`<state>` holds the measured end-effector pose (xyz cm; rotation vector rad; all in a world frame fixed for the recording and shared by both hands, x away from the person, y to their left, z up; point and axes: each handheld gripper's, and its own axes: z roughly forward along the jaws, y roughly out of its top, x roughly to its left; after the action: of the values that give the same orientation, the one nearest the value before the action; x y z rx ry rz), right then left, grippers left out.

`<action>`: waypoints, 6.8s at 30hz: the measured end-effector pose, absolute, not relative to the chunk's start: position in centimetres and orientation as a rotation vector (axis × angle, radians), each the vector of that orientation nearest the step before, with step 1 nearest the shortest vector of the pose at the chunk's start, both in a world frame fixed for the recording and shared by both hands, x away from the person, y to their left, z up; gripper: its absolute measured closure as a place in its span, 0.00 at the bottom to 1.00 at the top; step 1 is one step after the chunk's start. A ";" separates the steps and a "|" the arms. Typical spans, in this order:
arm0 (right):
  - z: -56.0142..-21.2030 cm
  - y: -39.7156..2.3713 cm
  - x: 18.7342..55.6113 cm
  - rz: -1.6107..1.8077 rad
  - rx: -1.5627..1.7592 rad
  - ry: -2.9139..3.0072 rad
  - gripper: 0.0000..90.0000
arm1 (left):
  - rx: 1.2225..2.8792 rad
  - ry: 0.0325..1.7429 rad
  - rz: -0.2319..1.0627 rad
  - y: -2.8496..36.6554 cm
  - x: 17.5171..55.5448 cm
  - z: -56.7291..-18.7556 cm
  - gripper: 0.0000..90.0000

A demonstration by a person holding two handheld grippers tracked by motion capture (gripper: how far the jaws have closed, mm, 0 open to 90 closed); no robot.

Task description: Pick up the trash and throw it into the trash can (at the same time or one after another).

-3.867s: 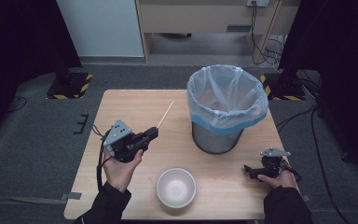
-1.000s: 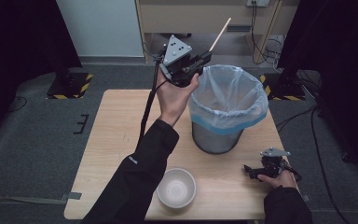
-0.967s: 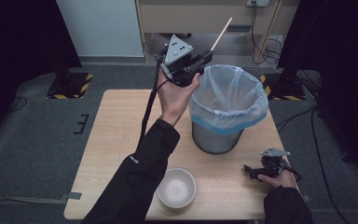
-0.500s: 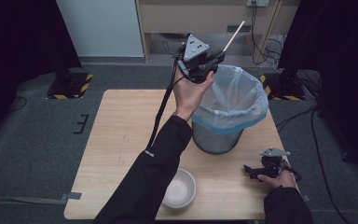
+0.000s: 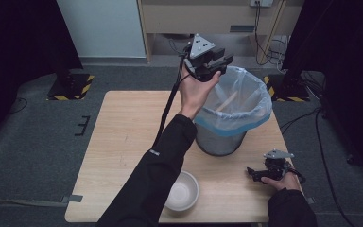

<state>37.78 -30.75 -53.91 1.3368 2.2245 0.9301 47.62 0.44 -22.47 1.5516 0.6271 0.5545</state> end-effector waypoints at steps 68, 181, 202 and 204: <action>-53.9 -30.7 37.7 0.928 1.341 2.223 0.01 | 2.091 0.938 0.270 14.7 32.9 -49.4 0.48; -53.9 -30.7 37.8 0.928 1.338 2.226 0.01 | 1.468 0.776 0.679 20.7 35.2 -26.5 0.93; -53.9 -30.7 37.8 0.930 1.336 2.224 0.01 | 1.450 0.689 0.714 15.9 37.8 -22.0 0.93; -53.9 -30.7 37.8 0.930 1.335 2.224 0.01 | 1.448 0.682 0.716 15.5 38.0 -21.6 0.93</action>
<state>37.77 -30.69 -53.92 1.3350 2.2240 0.9302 37.96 15.46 -21.61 1.4476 0.6816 0.7157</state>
